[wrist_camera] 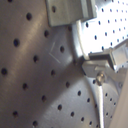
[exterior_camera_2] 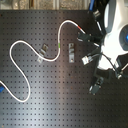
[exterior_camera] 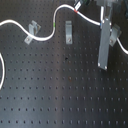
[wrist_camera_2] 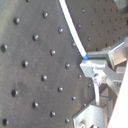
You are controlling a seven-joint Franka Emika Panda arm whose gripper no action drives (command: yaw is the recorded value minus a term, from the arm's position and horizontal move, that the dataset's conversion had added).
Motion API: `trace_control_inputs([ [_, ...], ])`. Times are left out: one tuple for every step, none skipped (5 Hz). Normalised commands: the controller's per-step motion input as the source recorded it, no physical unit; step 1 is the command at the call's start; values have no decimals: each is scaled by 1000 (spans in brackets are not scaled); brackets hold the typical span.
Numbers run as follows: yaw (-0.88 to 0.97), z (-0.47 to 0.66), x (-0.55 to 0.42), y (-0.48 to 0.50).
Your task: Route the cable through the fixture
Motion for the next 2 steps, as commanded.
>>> trace_control_inputs([
  [80,63,-274,-344],
  [6,0,-2,1],
])
